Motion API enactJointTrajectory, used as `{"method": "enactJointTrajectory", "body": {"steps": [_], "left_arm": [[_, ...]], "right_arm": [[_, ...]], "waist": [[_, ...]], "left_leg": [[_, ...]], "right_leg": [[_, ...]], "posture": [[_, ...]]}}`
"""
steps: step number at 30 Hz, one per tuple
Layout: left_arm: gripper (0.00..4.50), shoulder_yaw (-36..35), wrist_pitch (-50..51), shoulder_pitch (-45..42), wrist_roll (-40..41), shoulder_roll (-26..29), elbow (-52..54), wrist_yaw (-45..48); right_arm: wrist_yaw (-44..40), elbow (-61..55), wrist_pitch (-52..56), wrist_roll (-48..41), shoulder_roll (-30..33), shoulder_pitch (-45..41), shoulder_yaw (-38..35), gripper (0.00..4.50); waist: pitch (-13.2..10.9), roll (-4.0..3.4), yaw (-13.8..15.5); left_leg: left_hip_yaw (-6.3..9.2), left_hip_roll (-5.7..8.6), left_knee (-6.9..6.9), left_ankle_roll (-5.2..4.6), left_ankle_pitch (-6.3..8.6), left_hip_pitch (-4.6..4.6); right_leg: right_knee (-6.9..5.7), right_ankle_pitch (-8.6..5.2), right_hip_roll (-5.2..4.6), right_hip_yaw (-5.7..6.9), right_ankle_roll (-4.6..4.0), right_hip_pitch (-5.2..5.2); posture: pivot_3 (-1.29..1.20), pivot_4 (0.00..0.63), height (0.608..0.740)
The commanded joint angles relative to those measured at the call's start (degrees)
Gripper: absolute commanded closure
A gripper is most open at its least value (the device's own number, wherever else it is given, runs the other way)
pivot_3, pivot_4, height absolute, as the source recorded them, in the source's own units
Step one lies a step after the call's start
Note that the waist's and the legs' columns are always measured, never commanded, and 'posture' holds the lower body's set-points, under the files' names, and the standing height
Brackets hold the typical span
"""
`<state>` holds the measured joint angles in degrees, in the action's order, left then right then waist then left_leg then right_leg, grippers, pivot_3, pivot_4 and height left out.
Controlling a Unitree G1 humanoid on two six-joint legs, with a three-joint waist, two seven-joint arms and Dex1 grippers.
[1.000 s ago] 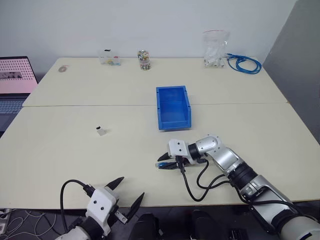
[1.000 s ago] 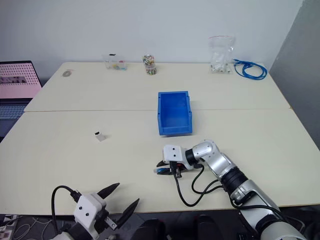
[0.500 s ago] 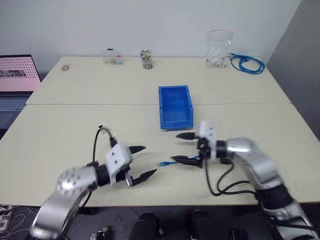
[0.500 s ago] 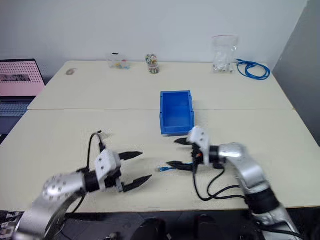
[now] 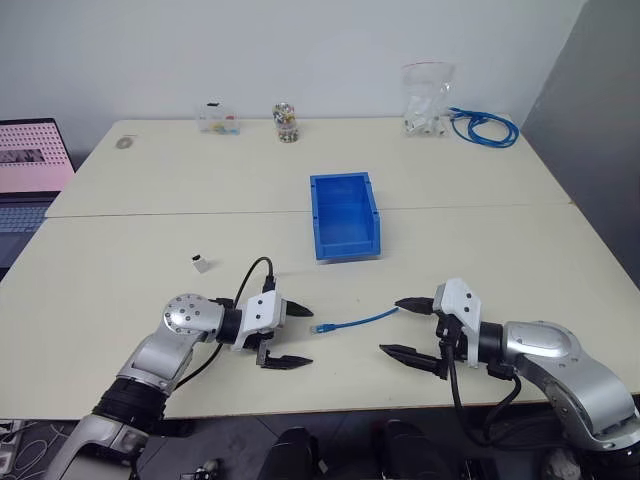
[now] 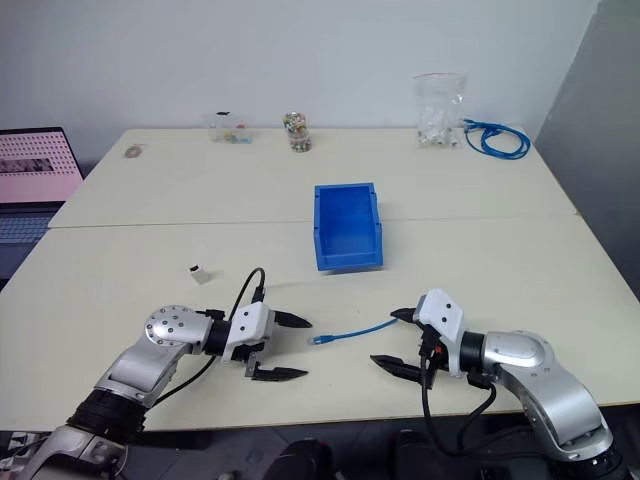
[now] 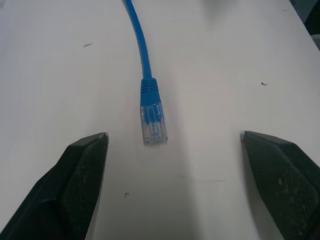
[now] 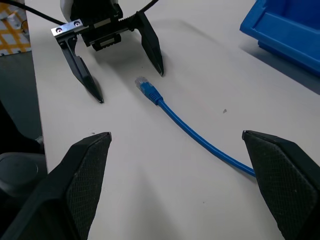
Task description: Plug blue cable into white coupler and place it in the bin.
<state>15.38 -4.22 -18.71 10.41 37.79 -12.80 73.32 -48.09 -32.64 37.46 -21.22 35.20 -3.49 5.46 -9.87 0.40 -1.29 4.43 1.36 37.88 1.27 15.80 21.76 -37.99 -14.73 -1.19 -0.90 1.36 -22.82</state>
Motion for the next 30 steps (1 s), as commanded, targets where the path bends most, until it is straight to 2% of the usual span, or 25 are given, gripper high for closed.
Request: {"method": "enactJointTrajectory", "body": {"steps": [1, 5, 10, 12, 21, 25, 27, 30], "left_arm": [[0.47, 2.0, 0.1, -0.4, -3.4, -2.9, -5.1, -2.3], [1.29, 1.7, 2.6, -1.5, -3.0, -4.5, -7.3, -1.9], [1.90, 1.7, 1.5, -2.1, -3.1, -4.1, -9.7, 0.1], [2.41, 2.0, 1.8, -2.3, -2.9, -3.7, -9.9, 1.3], [4.15, 3.1, 1.4, -0.6, -2.5, -4.5, -6.3, 2.0], [4.26, 2.6, 3.1, 0.3, -1.8, -4.2, -4.3, 2.1], [4.26, -0.4, 17.5, -1.5, 3.1, -4.6, -1.7, -0.9], [4.26, -4.8, 37.1, -3.0, 13.2, -5.0, 3.8, -3.0]], "right_arm": [[1.9, -2.2, -0.6, -1.0, -0.1, 0.6, -1.7, 0.00], [2.5, -2.0, -1.0, -1.2, 0.5, 1.0, -1.7, 0.00], [3.0, -1.2, -1.3, -1.2, 0.5, 0.2, -1.5, 0.00], [3.0, -1.2, -1.3, -1.5, 0.4, 0.0, -1.3, 0.00], [3.2, -0.5, -1.4, -1.9, 0.2, 0.2, -0.9, 0.00], [3.4, -0.7, -1.0, -2.4, 0.0, 0.1, -0.9, 0.00], [3.6, -2.0, 0.8, -4.3, -0.3, 0.9, -1.9, 0.00], [5.6, -4.9, 7.8, -13.0, -2.1, 3.1, -6.0, 0.00]], "waist": [[0.1, -0.08, 0.5], [0.1, -0.08, 1.3], [0.1, -0.09, 1.2], [0.1, -0.09, 1.1], [0.1, -0.10, 0.9], [0.1, -0.09, 0.9], [0.1, -0.09, 0.8], [0.1, -0.06, 0.8]], "left_leg": [[0.02, 0.02, 0.01, 0.00, 0.00, 0.00], [0.07, 0.10, 0.06, 0.00, 0.00, -0.06], [0.12, 0.09, 0.06, -0.01, 0.00, -0.11], [0.12, 0.06, 0.02, -0.01, 0.00, -0.21], [0.12, 0.02, -0.03, -0.02, 0.02, -0.35], [0.13, 0.02, -0.03, -0.03, 0.03, -0.33], [0.14, 0.02, -0.03, -0.04, 0.04, -0.32], [0.20, 0.02, -0.02, -0.06, 0.05, -0.29]], "right_leg": [[0.02, 0.00, 0.00, 0.02, 0.00, 0.03], [0.10, 0.00, 0.00, 0.02, 0.03, 0.20], [0.15, -0.01, -0.01, 0.02, 0.03, 0.29], [0.15, -0.01, -0.02, 0.02, 0.03, 0.37], [0.16, -0.07, -0.01, -0.01, 0.02, 0.49], [0.22, -0.08, -0.02, -0.02, 0.03, 0.51], [0.24, -0.08, -0.02, -0.01, 0.04, 0.51], [0.23, -0.09, -0.02, 0.02, 0.06, 0.51]], "posture": [[0.00, 0.150, 0.740], [0.00, 0.150, 0.740], [0.00, 0.150, 0.740], [0.00, 0.150, 0.740], [0.00, 0.150, 0.740], [0.00, 0.150, 0.740], [0.00, 0.150, 0.740], [0.00, 0.150, 0.740]]}}
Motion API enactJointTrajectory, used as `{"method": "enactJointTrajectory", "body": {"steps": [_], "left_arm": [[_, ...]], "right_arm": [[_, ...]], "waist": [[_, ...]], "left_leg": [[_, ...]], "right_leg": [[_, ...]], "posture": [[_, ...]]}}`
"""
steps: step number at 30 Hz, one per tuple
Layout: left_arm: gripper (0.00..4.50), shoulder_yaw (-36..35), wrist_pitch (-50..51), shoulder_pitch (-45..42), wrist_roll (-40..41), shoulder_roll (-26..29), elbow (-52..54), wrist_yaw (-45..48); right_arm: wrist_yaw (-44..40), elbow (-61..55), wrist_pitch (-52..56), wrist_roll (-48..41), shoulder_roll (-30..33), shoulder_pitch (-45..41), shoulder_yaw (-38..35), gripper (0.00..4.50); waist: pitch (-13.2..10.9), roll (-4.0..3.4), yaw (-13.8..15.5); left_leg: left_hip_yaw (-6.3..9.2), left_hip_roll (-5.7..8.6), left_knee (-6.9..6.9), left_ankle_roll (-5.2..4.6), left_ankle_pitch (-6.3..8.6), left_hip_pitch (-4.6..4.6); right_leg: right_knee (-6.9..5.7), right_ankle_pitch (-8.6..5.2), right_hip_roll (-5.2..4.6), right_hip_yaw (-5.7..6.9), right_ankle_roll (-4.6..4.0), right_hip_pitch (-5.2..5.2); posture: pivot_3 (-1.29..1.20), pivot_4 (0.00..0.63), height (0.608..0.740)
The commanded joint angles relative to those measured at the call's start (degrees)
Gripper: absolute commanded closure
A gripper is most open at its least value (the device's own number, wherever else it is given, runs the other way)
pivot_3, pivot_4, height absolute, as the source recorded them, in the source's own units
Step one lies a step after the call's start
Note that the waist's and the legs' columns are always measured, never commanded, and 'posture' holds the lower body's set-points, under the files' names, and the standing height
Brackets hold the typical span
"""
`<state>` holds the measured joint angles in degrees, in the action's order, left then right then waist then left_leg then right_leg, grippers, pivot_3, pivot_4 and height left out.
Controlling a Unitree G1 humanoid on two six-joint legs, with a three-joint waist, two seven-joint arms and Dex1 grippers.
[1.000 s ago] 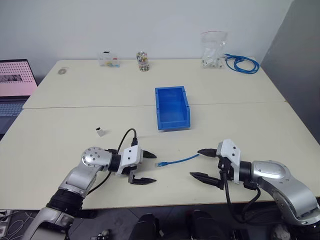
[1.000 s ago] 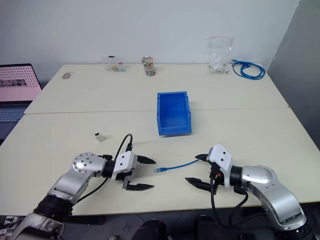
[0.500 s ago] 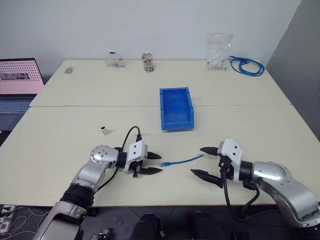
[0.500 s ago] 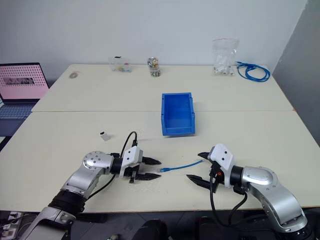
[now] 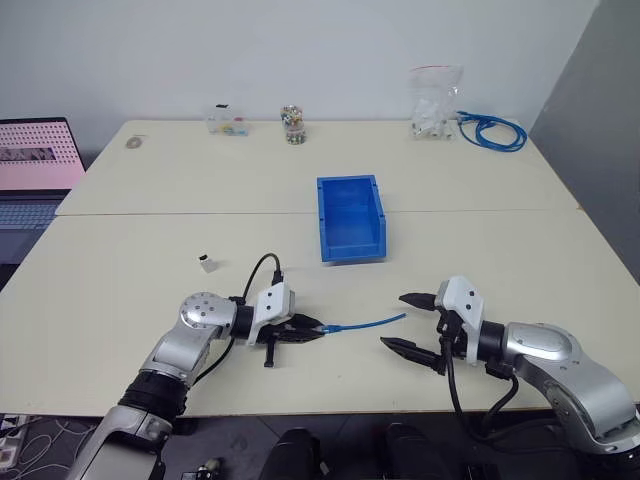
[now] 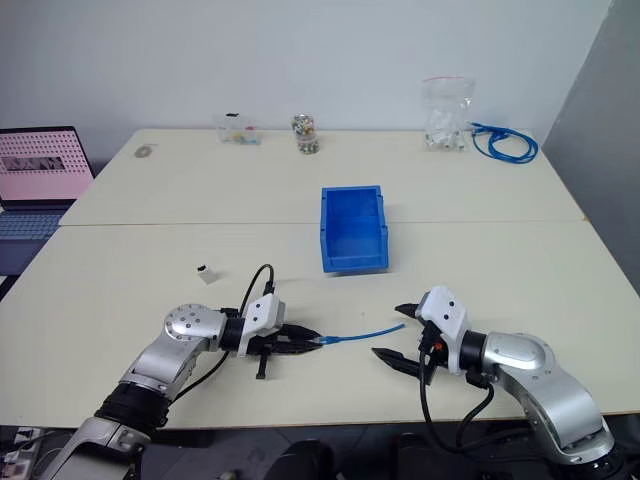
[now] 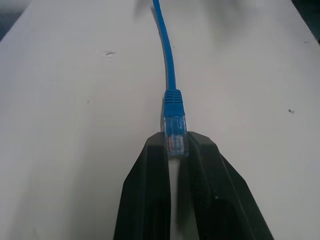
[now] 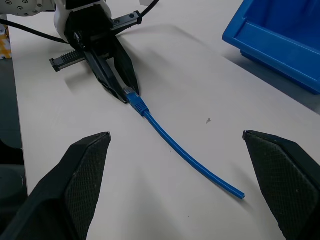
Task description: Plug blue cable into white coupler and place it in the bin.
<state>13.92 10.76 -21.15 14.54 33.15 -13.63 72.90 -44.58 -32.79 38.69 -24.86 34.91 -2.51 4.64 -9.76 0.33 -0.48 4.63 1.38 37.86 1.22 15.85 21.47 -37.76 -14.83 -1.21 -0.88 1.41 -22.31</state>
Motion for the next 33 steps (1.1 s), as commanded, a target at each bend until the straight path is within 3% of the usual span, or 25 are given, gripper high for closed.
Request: {"method": "enactJointTrajectory", "body": {"steps": [1, 5, 11, 23, 33], "left_arm": [[4.26, -5.1, 29.0, -0.7, 13.2, -0.3, 7.0, -3.2], [4.26, -14.8, 54.1, -0.9, 30.3, -2.3, 13.4, -8.9], [4.26, -22.9, 67.5, 0.7, 41.4, -6.8, 18.6, -17.8], [4.26, -26.0, 72.8, 1.5, 49.7, -9.6, 22.2, -26.1], [4.26, -26.4, 73.8, 2.0, 53.9, -10.4, 23.0, -30.1]], "right_arm": [[2.9, -5.9, 9.8, -13.7, -2.4, 3.3, -6.9, 0.00], [9.3, -5.8, 20.5, -31.0, -5.7, 6.4, -13.2, 0.00], [23.4, -0.7, 24.3, -38.0, -14.4, 1.0, -13.5, 0.00], [39.8, 4.9, 24.3, -61.7, -20.7, -2.8, -11.2, 0.00], [43.9, 6.0, 20.2, -66.0, -20.9, -3.8, -7.0, 0.00]], "waist": [[0.0, 0.03, 0.0], [-0.2, 0.22, -0.5], [-0.2, 0.21, -1.4], [-0.2, 0.22, -1.2], [-0.2, 0.22, -1.2]], "left_leg": [[0.03, 0.01, 0.01, 0.00, 0.00, 0.03], [0.21, -0.03, 0.03, -0.01, 0.00, 0.23], [0.11, -0.07, -0.04, 0.00, 0.00, 0.11], [0.03, -0.01, -0.03, 0.03, -0.01, 0.41], [-0.06, -0.02, -0.03, 0.03, -0.02, 0.56]], "right_leg": [[-0.01, 0.00, 0.01, 0.03, 0.00, -0.01], [-0.06, 0.00, 0.00, 0.10, 0.01, -0.15], [-0.21, -0.03, 0.02, -0.03, -0.04, -0.25], [-0.23, -0.02, -0.05, -0.09, -0.06, -0.59], [-0.28, -0.02, -0.04, -0.15, -0.06, -0.80]], "posture": [[0.00, 0.150, 0.740], [0.00, 0.150, 0.740], [0.00, 0.150, 0.740], [0.00, 0.150, 0.740], [0.00, 0.150, 0.740]]}}
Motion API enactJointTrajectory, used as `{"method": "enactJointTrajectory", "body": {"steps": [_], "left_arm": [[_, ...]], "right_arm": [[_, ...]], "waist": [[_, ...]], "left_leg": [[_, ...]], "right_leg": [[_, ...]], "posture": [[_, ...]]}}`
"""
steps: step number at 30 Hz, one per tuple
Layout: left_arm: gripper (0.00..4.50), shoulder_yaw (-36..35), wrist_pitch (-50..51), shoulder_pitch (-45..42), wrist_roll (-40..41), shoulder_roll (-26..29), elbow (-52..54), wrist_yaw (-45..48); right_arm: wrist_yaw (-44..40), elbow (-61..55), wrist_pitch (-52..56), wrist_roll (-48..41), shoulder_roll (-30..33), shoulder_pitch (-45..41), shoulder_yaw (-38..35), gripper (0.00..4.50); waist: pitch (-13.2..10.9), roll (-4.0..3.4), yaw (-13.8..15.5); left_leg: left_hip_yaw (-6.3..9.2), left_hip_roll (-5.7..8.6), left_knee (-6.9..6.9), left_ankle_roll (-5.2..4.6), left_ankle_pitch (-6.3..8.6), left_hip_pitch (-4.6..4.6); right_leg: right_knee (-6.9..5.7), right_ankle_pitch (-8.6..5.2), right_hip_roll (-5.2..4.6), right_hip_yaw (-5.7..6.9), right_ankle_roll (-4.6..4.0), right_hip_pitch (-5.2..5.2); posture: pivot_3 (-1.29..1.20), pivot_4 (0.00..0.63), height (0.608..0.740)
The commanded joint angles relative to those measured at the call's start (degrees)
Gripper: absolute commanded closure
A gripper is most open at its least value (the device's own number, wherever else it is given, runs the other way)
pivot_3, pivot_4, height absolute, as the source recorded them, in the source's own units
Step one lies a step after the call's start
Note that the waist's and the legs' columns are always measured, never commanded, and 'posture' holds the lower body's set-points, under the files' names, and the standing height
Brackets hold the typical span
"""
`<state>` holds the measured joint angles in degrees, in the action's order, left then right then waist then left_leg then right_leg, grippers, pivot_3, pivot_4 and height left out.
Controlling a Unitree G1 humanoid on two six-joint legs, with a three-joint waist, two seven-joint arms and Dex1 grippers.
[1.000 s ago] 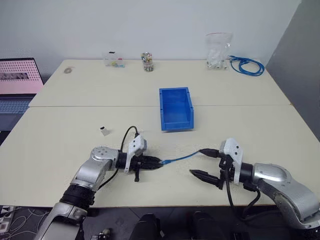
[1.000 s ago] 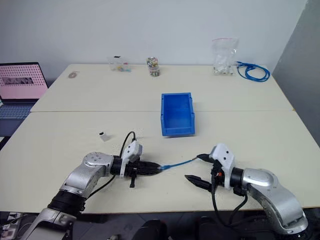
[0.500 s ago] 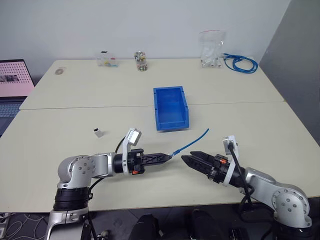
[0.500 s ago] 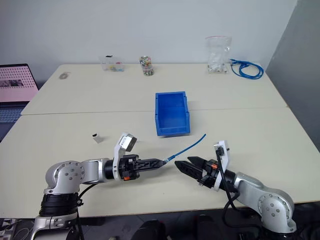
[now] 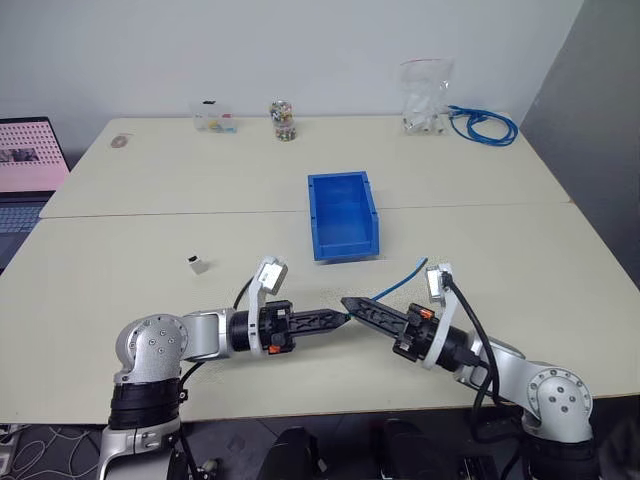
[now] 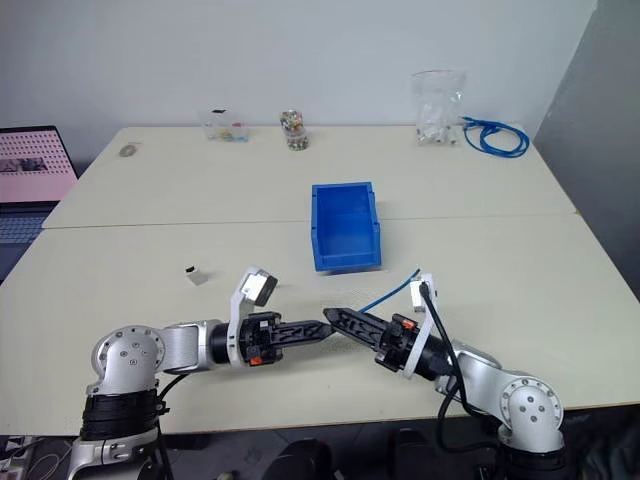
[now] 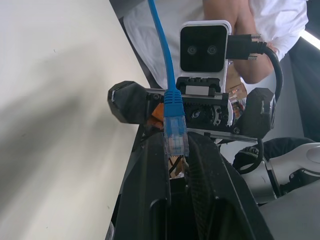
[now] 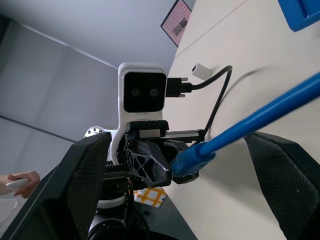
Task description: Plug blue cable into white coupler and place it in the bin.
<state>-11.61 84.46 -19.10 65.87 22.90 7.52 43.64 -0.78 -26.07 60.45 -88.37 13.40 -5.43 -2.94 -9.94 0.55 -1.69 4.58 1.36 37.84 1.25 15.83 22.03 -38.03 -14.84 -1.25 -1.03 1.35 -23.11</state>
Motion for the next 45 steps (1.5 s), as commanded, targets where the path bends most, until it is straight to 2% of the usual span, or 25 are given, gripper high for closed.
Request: {"method": "enactJointTrajectory", "body": {"steps": [1, 10, 19, 26, 28, 31, 35, 38, 43, 45], "left_arm": [[4.26, -0.9, 0.1, 0.0, 2.9, -0.1, 1.9, -1.2], [4.26, -0.5, -0.6, 0.0, 5.1, 0.2, 1.6, -3.0], [4.26, 0.2, -1.1, 0.0, 5.7, 0.4, 1.8, -3.3], [4.26, 1.6, -2.4, 0.2, 5.2, 1.8, 2.2, -1.7], [3.55, 1.9, -3.1, 0.4, 4.9, 2.4, 2.1, -1.1], [3.03, 2.9, -4.6, 0.5, 4.1, 4.3, 2.9, 1.2], [2.08, 4.7, -8.1, 2.5, 1.3, 9.4, 6.8, 5.6], [1.33, 6.6, -15.4, 6.0, -5.6, 13.4, 11.0, 6.4], [0.19, 8.6, -27.2, 11.6, -22.0, 11.0, 20.4, -10.4], [0.03, 9.3, -30.4, 13.1, -29.1, 7.5, 22.8, -20.1]], "right_arm": [[0.2, -0.7, -1.8, -2.6, 0.7, -0.9, 1.0, 0.18], [0.3, -0.4, -3.7, -3.6, 2.2, -0.9, 2.6, 2.04], [0.7, -0.5, -5.1, -4.4, 3.5, -0.6, 3.4, 4.22], [0.7, -0.6, -5.9, -4.5, 4.8, -0.6, 4.2, 4.30], [0.7, -0.6, -6.2, -4.3, 5.2, -0.7, 4.1, 4.30], [0.2, -0.3, -6.7, -3.2, 6.0, -1.1, 3.6, 4.30], [-2.1, 1.0, -7.2, -0.5, 8.1, -2.2, 2.6, 4.30], [-4.9, 2.7, -7.9, 3.1, 9.8, -3.8, 1.8, 4.30], [-8.1, 5.0, -9.1, 7.0, 11.2, -5.3, -0.4, 4.30], [-8.8, 5.5, -9.3, 7.8, 11.1, -6.0, -0.9, 4.30]], "waist": [[0.0, 0.00, 0.0], [0.0, 0.00, 0.0], [0.0, 0.00, 0.0], [0.0, 0.00, 0.0], [0.0, 0.00, 0.0], [0.0, 0.00, 0.0], [0.0, 0.00, -0.1], [0.0, -0.02, -0.1], [0.0, 0.02, 0.2], [-0.1, 0.03, 0.4]], "left_leg": [[0.00, 0.00, 0.00, 0.00, 0.00, 0.00], [0.00, 0.00, 0.00, 0.00, 0.00, 0.02], [-0.01, -0.01, -0.01, 0.00, 0.00, 0.03], [-0.02, -0.01, -0.01, 0.00, 0.00, 0.04], [-0.02, -0.01, -0.01, 0.00, 0.00, 0.04], [-0.02, -0.01, -0.01, 0.00, 0.00, 0.06], [-0.04, -0.02, -0.04, 0.00, 0.00, 0.05], [-0.11, -0.04, -0.08, 0.00, 0.00, 0.04], [-0.10, -0.04, -0.09, 0.00, 0.00, 0.08], [-0.08, -0.04, -0.08, 0.00, 0.00, 0.11]], "right_leg": [[0.00, 0.00, 0.00, 0.00, 0.00, 0.00], [0.01, 0.00, 0.01, 0.00, 0.00, -0.02], [0.01, 0.00, 0.02, 0.00, 0.00, -0.04], [0.03, 0.00, 0.02, -0.01, 0.00, -0.04], [0.03, 0.00, 0.02, -0.02, 0.00, -0.04], [0.04, -0.01, 0.02, -0.01, 0.00, -0.05], [0.04, -0.01, 0.03, -0.04, -0.01, -0.07], [0.05, -0.03, 0.04, -0.09, -0.04, -0.10], [0.11, -0.03, 0.01, -0.12, -0.05, -0.10], [0.13, -0.03, 0.00, -0.11, -0.04, -0.10]], "posture": [[0.00, 0.150, 0.740], [0.00, 0.150, 0.740], [0.00, 0.150, 0.740], [0.00, 0.150, 0.740], [0.00, 0.150, 0.740], [0.00, 0.150, 0.740], [0.00, 0.150, 0.740], [0.00, 0.150, 0.740], [0.00, 0.150, 0.740], [0.00, 0.150, 0.740]]}}
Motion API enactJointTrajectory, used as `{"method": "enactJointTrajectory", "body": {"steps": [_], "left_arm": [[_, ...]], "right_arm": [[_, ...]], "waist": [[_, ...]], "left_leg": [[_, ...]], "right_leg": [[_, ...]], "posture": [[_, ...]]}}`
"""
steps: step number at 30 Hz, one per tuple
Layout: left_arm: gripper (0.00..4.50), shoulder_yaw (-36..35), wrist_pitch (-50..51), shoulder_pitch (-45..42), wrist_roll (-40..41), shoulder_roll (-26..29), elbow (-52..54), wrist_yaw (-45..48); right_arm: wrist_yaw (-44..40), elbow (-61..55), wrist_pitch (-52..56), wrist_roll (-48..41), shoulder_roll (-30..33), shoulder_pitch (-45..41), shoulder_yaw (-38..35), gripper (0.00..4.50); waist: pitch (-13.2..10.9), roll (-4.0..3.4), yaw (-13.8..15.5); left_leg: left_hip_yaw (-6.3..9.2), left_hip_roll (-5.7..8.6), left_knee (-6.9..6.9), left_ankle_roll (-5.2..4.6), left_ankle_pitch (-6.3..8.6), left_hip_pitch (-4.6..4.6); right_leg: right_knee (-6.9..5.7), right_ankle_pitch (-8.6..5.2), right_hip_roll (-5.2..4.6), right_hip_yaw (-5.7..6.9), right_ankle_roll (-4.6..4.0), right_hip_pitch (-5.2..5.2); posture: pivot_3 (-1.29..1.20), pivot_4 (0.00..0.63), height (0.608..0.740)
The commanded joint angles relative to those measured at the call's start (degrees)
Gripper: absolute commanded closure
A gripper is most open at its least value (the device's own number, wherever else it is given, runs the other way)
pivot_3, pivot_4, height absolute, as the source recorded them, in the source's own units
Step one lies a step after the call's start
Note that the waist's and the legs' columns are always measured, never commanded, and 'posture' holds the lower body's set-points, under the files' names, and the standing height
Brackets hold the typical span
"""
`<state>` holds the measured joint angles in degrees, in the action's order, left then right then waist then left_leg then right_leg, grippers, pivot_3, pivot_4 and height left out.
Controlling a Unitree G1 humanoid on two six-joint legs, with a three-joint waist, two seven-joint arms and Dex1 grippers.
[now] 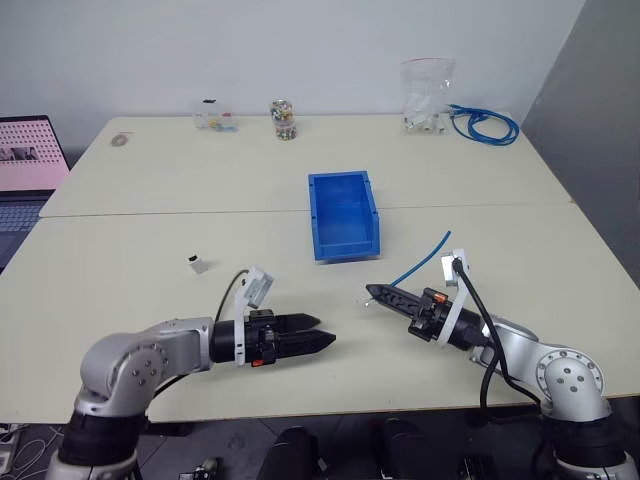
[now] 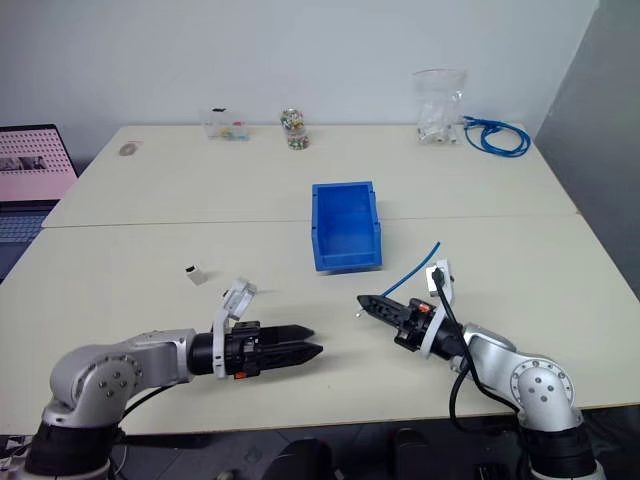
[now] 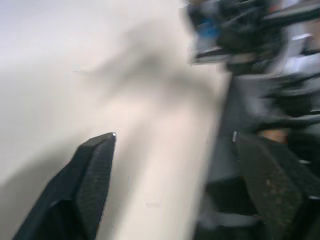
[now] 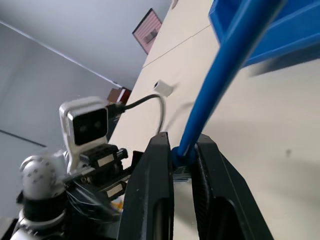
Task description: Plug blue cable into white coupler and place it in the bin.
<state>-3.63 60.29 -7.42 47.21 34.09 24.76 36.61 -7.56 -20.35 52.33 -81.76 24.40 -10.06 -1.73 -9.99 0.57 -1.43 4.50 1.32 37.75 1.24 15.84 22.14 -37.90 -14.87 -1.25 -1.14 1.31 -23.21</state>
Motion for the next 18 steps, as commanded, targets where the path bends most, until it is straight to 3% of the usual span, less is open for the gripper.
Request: {"method": "enactJointTrajectory", "body": {"steps": [1, 5, 8, 18], "left_arm": [[0.03, 1.5, -7.7, 1.8, -14.8, -6.2, 5.8, -19.2], [0.03, 3.2, -15.5, 2.1, -32.6, -12.7, 3.3, -38.3], [0.03, -0.7, -17.2, 3.1, -40.8, -18.1, 1.3, -50.3], [0.03, -6.7, -27.2, -0.3, -43.3, -23.6, -9.6, -51.6]], "right_arm": [[-2.4, 0.3, -1.4, 1.7, 0.0, -2.0, -2.2, 4.30], [-3.7, 2.9, -1.8, 3.9, -1.3, -5.0, -1.9, 4.30], [-5.2, 4.6, -1.3, 5.6, -1.7, -7.4, -1.5, 4.30], [-7.0, 6.1, 0.3, 8.2, -2.7, -10.0, -2.1, 4.30]], "waist": [[0.0, 0.01, 0.2], [0.0, 0.09, 0.4], [0.0, 0.09, 0.4], [-0.1, 0.12, 1.4]], "left_leg": [[-0.02, 0.02, 0.00, 0.00, 0.00, 0.01], [0.00, 0.02, 0.07, 0.00, 0.00, 0.05], [-0.03, 0.02, 0.05, 0.00, 0.00, 0.00], [0.01, 0.06, 0.14, -0.01, 0.00, 0.15]], "right_leg": [[0.00, 0.01, -0.02, -0.03, 0.01, 0.01], [-0.02, 0.06, -0.02, 0.00, 0.08, 0.00], [-0.05, 0.07, 0.00, -0.02, 0.08, 0.00], [-0.05, 0.12, -0.02, 0.11, 0.02, -0.01]], "posture": [[0.00, 0.150, 0.740], [0.00, 0.150, 0.740], [0.00, 0.150, 0.740], [0.00, 0.150, 0.740]]}}
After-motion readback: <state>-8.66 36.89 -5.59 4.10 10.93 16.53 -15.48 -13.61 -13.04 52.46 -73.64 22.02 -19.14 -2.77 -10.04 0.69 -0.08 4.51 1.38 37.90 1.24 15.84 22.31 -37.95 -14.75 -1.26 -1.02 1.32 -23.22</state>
